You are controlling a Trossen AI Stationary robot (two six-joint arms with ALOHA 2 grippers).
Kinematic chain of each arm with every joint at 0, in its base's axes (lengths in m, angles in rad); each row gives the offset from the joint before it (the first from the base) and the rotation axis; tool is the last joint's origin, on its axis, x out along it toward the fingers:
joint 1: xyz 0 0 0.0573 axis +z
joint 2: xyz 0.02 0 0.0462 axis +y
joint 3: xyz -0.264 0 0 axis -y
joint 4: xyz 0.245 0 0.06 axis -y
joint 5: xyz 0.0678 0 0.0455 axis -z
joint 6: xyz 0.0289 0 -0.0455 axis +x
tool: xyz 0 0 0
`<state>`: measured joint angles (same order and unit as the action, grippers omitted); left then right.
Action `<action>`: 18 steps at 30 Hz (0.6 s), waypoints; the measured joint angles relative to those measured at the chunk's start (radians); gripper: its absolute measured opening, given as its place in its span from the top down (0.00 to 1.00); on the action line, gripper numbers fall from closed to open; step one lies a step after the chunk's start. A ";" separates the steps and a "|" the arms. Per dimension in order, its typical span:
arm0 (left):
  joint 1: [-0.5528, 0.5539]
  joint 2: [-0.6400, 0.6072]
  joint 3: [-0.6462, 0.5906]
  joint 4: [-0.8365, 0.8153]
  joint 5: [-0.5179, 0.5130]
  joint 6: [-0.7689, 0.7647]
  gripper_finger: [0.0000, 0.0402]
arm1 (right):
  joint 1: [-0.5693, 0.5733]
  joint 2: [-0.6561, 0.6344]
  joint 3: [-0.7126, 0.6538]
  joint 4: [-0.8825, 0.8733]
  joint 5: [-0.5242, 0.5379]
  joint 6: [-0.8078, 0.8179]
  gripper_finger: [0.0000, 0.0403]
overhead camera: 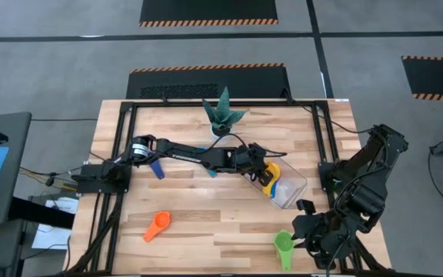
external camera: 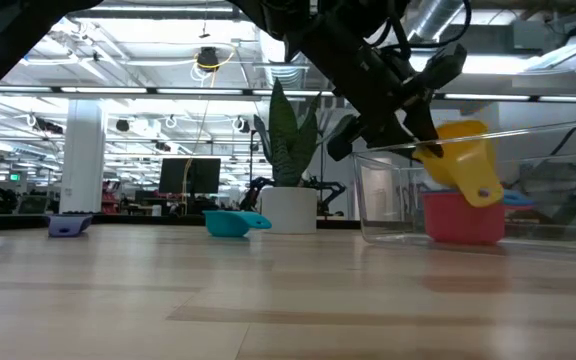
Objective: Nest measuring cups in basket
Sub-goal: Stack the yellow measuring cup on top of the blue measuring cup, then stack the green measuring cup on top of the yellow measuring cup
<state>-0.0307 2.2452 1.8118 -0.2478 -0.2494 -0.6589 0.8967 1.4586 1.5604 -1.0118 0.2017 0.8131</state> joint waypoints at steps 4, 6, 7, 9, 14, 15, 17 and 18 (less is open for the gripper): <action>0.000 0.000 0.000 -0.002 -0.001 -0.038 0.75 | 0.000 0.000 0.000 -0.001 0.000 0.000 0.68; 0.000 0.000 0.000 0.000 -0.001 -0.043 0.73 | 0.000 0.000 0.000 -0.001 0.000 0.000 0.68; 0.000 0.000 0.000 -0.002 -0.001 -0.044 0.72 | 0.000 0.000 0.000 -0.001 0.000 0.000 0.68; 0.000 0.000 0.000 -0.001 -0.001 -0.045 0.71 | 0.000 0.000 0.000 -0.001 0.000 0.000 0.68; 0.000 0.000 0.000 0.002 0.000 -0.050 0.71 | 0.000 0.000 0.000 -0.002 0.000 0.000 0.68; 0.000 -0.001 0.000 0.003 0.005 -0.060 0.71 | 0.000 0.000 0.000 -0.002 0.000 0.000 0.68; 0.000 -0.003 0.000 0.003 0.028 -0.067 0.71 | 0.000 0.000 0.000 -0.002 0.000 0.000 0.68; 0.000 -0.003 0.000 0.003 0.046 -0.068 0.71 | 0.000 0.000 0.000 -0.002 0.000 0.000 0.68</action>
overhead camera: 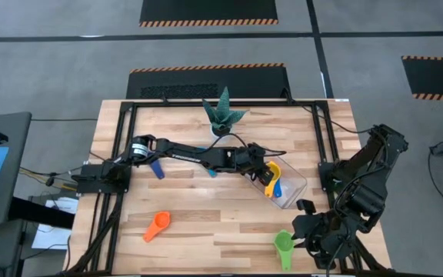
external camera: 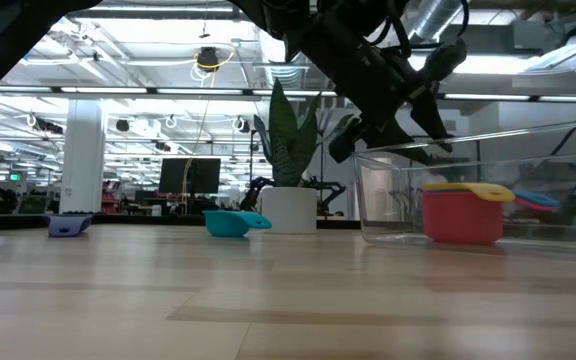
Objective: Nest measuring cups in basket
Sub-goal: Stack the green measuring cup on top of the yellow measuring cup
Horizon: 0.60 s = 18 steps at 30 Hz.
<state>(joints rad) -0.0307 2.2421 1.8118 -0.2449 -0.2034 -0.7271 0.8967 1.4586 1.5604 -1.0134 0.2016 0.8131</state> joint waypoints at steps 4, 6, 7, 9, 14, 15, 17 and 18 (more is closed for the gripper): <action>0.000 0.000 0.008 -0.015 0.086 -0.001 0.71 | 0.000 0.000 0.000 -0.002 0.000 0.000 0.68; 0.001 0.000 0.021 -0.019 0.139 0.003 0.71 | 0.000 0.000 0.000 -0.005 -0.008 0.000 0.68; 0.001 -0.001 0.026 -0.025 0.161 0.007 0.71 | 0.000 0.000 0.000 -0.004 -0.015 0.000 0.68; 0.001 -0.002 0.037 -0.047 0.186 0.009 0.71 | 0.000 0.000 0.000 -0.004 -0.022 0.000 0.68; 0.007 -0.003 0.147 -0.159 0.193 0.093 0.74 | 0.000 0.000 0.000 -0.011 -0.022 0.000 0.68; 0.010 -0.003 0.177 -0.205 0.192 0.121 0.75 | 0.000 0.000 0.000 -0.014 -0.022 0.000 0.68; 0.015 -0.002 0.246 -0.323 0.185 0.172 0.77 | 0.000 0.000 0.000 -0.017 -0.022 0.000 0.68; 0.016 -0.002 0.282 -0.379 0.176 0.196 0.78 | 0.000 0.000 0.000 -0.020 -0.022 0.000 0.68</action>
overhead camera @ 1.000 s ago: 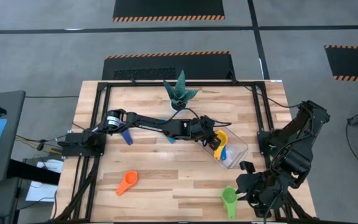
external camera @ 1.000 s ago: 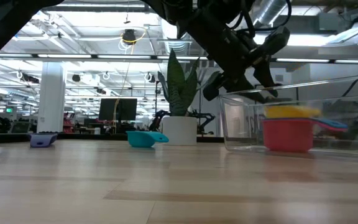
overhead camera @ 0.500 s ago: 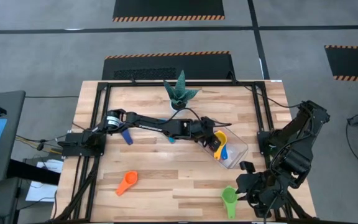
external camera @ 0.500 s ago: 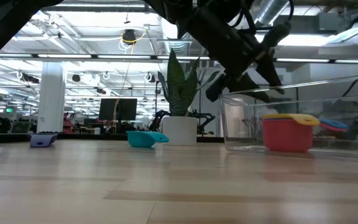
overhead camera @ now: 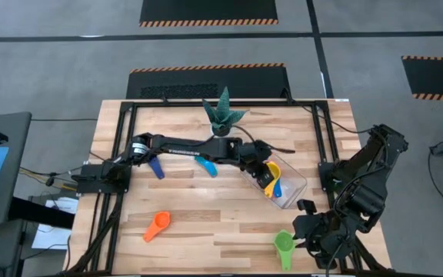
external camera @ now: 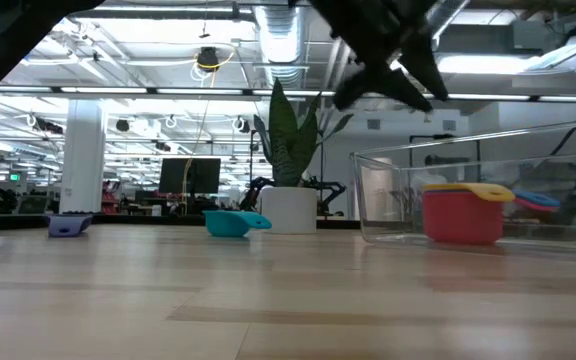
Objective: Nest measuring cups in basket
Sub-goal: Stack the green measuring cup on top of the yellow measuring cup
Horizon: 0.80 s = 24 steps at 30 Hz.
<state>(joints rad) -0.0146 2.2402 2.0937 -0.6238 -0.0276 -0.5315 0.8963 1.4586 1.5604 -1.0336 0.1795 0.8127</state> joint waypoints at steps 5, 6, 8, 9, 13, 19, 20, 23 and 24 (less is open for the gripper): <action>-0.003 0.000 0.180 -0.365 -0.046 0.071 0.82 | 0.000 0.000 0.000 -0.007 0.000 -0.002 0.68; -0.006 0.000 0.211 -0.428 -0.049 0.069 0.82 | -0.003 0.000 0.000 -0.007 0.001 -0.010 0.68; -0.013 0.000 0.262 -0.541 -0.050 0.051 0.83 | -0.017 0.000 0.000 -0.006 0.001 -0.043 0.68; -0.018 -0.005 0.264 -0.578 -0.050 0.038 0.84 | -0.028 0.000 0.000 -0.006 0.001 -0.062 0.68; -0.046 -0.034 0.243 -0.695 -0.020 -0.014 0.86 | -0.082 0.000 0.000 -0.006 0.002 -0.144 0.68; -0.119 -0.040 0.243 -0.962 -0.065 -0.079 0.88 | -0.183 0.000 0.000 -0.006 0.003 -0.193 0.68; -0.134 -0.042 0.231 -0.943 -0.073 -0.078 0.88 | -0.195 0.000 0.000 -0.005 0.004 -0.193 0.68; -0.184 -0.044 0.223 -0.948 -0.074 -0.059 0.89 | -0.212 0.002 -0.001 -0.007 0.006 -0.180 0.68; -0.199 -0.046 0.223 -0.946 -0.079 -0.057 0.89 | -0.212 0.002 -0.007 -0.002 0.006 -0.163 0.68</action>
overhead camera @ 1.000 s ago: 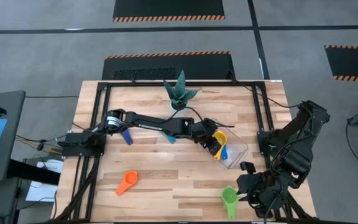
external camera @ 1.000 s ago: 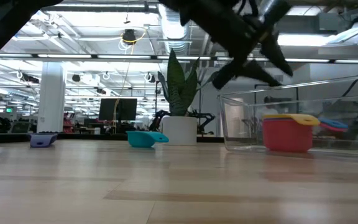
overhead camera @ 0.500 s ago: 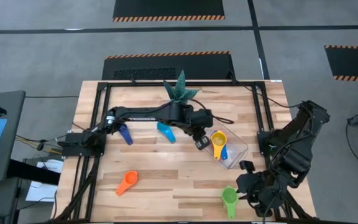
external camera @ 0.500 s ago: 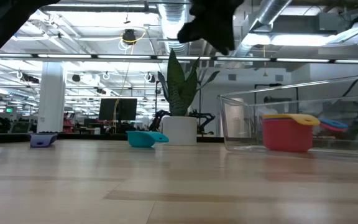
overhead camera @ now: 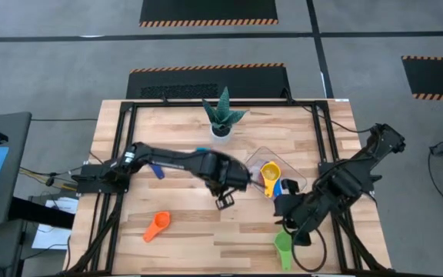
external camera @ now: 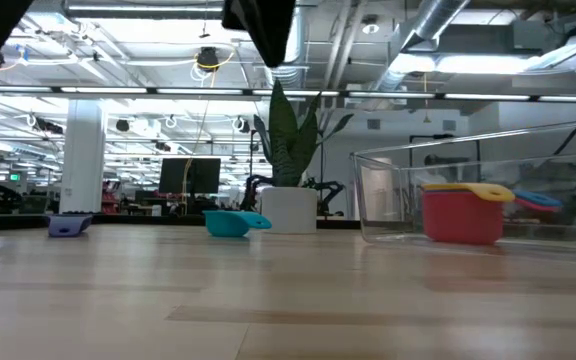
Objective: Nest measuring cups in basket
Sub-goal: Stack the green measuring cup on top of the yellow measuring cup
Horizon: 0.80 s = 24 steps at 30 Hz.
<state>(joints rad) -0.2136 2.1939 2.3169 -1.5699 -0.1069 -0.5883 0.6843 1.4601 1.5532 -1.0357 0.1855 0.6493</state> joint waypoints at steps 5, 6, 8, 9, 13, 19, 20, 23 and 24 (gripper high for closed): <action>-0.083 -0.001 0.000 -0.001 -0.080 0.014 0.89 | 0.025 0.001 -0.050 -0.013 -0.001 0.098 0.68; -0.099 -0.001 0.000 -0.001 -0.093 0.022 0.89 | 0.035 0.001 -0.062 -0.023 -0.001 0.124 0.68; -0.126 -0.001 0.000 -0.001 -0.108 0.034 0.89 | 0.061 0.001 -0.092 -0.026 -0.001 0.203 0.68; -0.139 -0.001 0.000 -0.001 -0.113 0.037 0.89 | 0.076 0.001 -0.111 -0.024 -0.001 0.254 0.68; -0.180 -0.001 0.000 -0.001 -0.119 0.038 0.89 | 0.162 0.001 -0.180 -0.023 -0.001 0.477 0.68; -0.213 -0.001 0.000 -0.001 -0.142 0.025 0.89 | 0.292 0.001 -0.279 0.012 0.043 0.882 0.68; -0.215 -0.001 0.000 -0.001 -0.149 0.024 0.89 | 0.307 0.001 -0.294 0.011 0.052 0.941 0.68; -0.219 -0.001 0.000 -0.001 -0.170 0.022 0.89 | 0.331 0.000 -0.336 0.018 0.086 1.061 0.68; -0.219 -0.001 0.000 -0.001 -0.176 0.023 0.89 | 0.331 0.001 -0.352 0.023 0.092 1.087 0.68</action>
<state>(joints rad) -0.4324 2.1929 2.3169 -1.5711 -0.2828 -0.5656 1.0151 1.4607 1.2014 -1.0130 0.2772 1.7366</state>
